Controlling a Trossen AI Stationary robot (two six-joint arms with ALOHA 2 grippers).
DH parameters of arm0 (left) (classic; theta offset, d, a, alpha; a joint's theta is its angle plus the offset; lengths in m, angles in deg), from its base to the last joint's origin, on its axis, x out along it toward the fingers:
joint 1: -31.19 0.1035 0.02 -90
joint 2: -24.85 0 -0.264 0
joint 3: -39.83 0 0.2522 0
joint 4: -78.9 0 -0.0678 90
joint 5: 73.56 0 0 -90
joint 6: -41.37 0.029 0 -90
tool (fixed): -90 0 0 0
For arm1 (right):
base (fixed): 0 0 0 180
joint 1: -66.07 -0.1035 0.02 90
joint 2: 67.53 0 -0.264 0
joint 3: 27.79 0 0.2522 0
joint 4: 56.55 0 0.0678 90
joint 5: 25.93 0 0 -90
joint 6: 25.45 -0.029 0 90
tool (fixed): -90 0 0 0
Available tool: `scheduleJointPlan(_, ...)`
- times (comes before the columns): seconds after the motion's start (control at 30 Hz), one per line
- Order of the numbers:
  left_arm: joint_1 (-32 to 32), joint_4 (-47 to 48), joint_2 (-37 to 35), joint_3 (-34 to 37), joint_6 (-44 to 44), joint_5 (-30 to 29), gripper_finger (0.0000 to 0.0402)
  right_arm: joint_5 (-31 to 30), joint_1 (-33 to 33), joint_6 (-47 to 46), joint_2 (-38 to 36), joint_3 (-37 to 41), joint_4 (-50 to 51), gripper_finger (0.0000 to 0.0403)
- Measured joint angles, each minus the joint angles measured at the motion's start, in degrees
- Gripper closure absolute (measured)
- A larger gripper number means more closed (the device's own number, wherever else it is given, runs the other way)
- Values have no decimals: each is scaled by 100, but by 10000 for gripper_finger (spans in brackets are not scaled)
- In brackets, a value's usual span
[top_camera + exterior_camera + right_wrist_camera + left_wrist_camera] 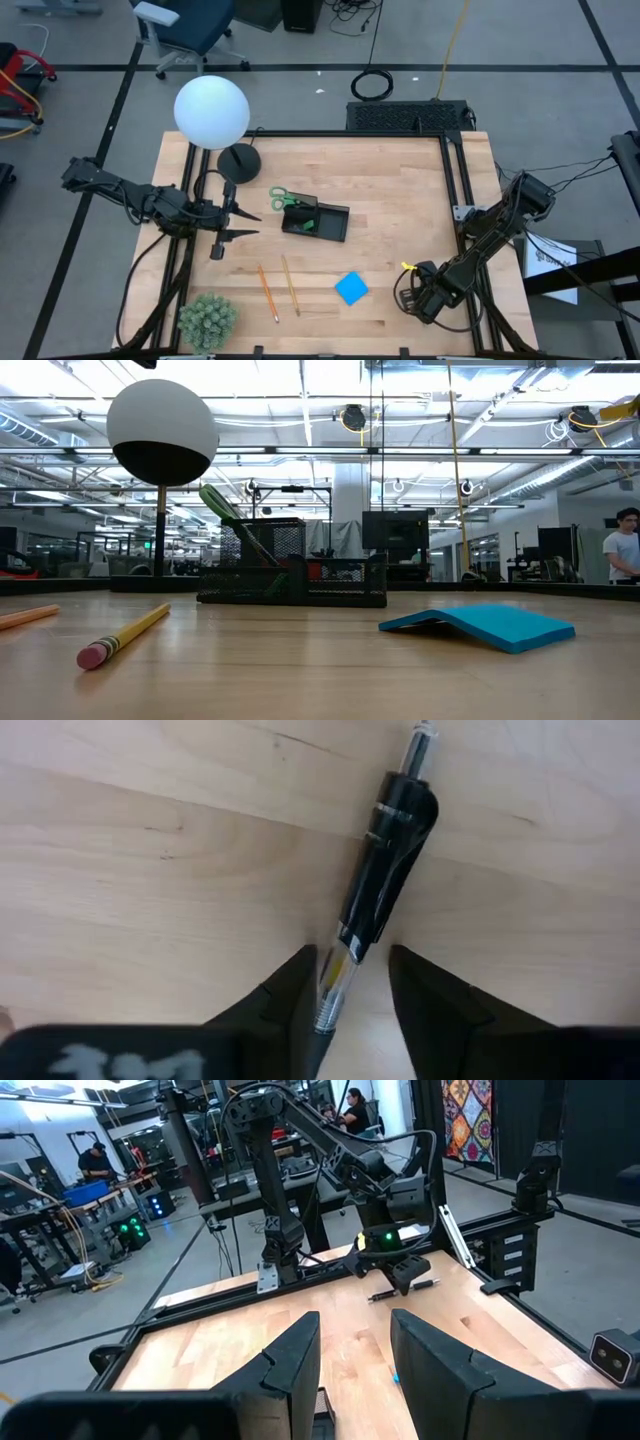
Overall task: Pick and place office supplies into organizer
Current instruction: Put the black pen into the black desk organizer
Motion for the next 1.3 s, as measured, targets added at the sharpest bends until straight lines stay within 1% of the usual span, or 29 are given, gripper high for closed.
scheduleJointPlan(0.23, 1, 13, 0, 0, -6, -1, 270, 9, 6, 72, -1, 0, -12, 370)
scheduleJointPlan(0.3, 1, 29, 0, 0, -6, 0, 270, 66, 7, 74, -3, 0, -24, 383)
scheduleJointPlan(0.63, 2, 35, 0, 0, -22, 0, 270, 76, 17, 350, -27, 2, -122, 383)
scheduleJointPlan(0.8, 0, 37, 0, 0, -22, 0, 270, 37, 40, 360, -218, 2, -171, 383)
scheduleJointPlan(0.9, 0, 35, 0, 0, -29, 0, 270, -229, 42, 416, -437, 2, -190, 383)
scheduleJointPlan(1.13, 0, 37, 0, 0, -44, 2, 270, -1233, 264, 783, -955, 35, 11, 383)
scheduleJointPlan(1.3, 0, 37, 0, 0, -44, 2, 270, -1294, 605, 1339, -1250, 28, 12, 383)
